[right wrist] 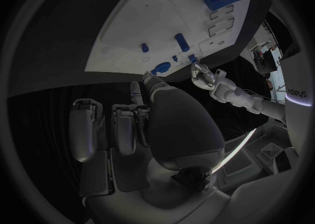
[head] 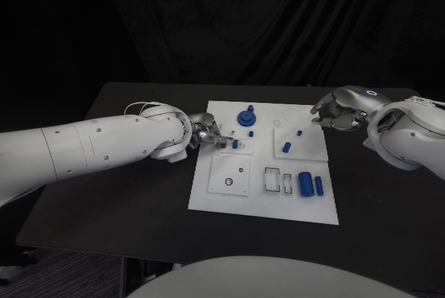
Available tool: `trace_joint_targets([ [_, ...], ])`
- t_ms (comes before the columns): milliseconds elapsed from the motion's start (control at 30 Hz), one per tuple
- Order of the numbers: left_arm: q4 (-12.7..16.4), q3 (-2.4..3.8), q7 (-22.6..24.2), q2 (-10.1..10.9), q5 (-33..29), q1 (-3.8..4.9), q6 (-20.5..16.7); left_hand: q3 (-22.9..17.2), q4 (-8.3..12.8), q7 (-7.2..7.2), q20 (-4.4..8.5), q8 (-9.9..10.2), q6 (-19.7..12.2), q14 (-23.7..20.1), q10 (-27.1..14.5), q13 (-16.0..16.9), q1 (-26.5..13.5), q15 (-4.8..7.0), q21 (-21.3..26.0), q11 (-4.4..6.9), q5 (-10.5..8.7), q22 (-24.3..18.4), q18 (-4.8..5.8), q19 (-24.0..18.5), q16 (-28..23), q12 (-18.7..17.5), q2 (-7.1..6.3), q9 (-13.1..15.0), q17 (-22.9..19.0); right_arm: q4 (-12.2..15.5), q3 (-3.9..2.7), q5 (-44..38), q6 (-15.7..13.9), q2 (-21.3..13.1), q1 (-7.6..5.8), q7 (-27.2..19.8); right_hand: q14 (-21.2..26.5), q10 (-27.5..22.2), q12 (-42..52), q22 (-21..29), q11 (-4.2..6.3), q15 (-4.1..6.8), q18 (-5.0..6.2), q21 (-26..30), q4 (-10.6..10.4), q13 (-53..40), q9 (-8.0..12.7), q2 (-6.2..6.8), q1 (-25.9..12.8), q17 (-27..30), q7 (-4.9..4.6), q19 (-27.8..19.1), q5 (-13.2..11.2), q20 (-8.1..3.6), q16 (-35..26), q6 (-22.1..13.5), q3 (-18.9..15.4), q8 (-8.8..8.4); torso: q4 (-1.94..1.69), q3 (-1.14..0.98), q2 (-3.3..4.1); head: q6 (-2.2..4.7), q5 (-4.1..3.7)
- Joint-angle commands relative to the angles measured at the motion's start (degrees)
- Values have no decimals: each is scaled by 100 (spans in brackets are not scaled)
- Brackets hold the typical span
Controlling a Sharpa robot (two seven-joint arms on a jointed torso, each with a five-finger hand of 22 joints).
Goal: Assemble the parts on the task board
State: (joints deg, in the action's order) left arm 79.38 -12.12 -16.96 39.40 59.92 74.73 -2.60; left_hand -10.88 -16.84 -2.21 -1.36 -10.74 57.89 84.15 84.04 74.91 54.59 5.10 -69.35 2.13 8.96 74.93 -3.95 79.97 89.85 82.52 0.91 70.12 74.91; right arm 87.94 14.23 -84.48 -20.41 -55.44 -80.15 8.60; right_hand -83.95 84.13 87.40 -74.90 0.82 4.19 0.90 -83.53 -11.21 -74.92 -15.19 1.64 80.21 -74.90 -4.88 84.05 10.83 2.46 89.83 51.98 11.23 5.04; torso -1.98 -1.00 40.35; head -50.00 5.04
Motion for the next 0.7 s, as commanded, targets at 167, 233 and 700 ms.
trace_joint_targets([
  [167, -18, -6, -139, 5, -15, -22, -11, 195, -3, 33, -19, -109, 56, 585, 139, 848, -347, -16, 9, -4, 510, 632, -87, 25, 15, 8, 376, 100, 1509, 11, -4, -12, 50, -11, 13, 132, -605, 291, -28, -1271, -30, -27, 90, 40, 32, -1119, 8, -56, -6, -1510, -7, 206, 22, 8, 17, 50, 6, -37, -5, -2, -1, 0, -3],
  [233, -17, -6, -146, 9, -15, -22, -45, 260, -3, 40, -14, -144, 54, 585, 144, 853, -376, -9, 10, 3, 660, 642, -85, 32, 15, 15, 436, 133, 1509, 11, -4, -12, 54, -12, 13, 134, -605, 291, -28, -1271, -30, -27, 90, 40, 32, -1119, 8, -56, -6, -1510, -7, 206, 22, 8, 17, 50, 6, -37, -7, -2, 1, 0, -4],
  [700, -20, -6, 53, 20, -15, -22, -269, 374, -2, 71, 6, -269, 85, 585, 151, 856, -444, 12, 3, 29, 908, 671, -82, 54, 15, 23, 678, 245, 1509, 15, -4, -12, 60, -19, 13, 143, -605, 283, -35, -1268, -31, -27, 93, 49, 35, -1109, 9, -58, -6, -1510, -8, 201, 22, 8, 17, 51, 8, -38, -2, -2, 3, 0, -4],
])
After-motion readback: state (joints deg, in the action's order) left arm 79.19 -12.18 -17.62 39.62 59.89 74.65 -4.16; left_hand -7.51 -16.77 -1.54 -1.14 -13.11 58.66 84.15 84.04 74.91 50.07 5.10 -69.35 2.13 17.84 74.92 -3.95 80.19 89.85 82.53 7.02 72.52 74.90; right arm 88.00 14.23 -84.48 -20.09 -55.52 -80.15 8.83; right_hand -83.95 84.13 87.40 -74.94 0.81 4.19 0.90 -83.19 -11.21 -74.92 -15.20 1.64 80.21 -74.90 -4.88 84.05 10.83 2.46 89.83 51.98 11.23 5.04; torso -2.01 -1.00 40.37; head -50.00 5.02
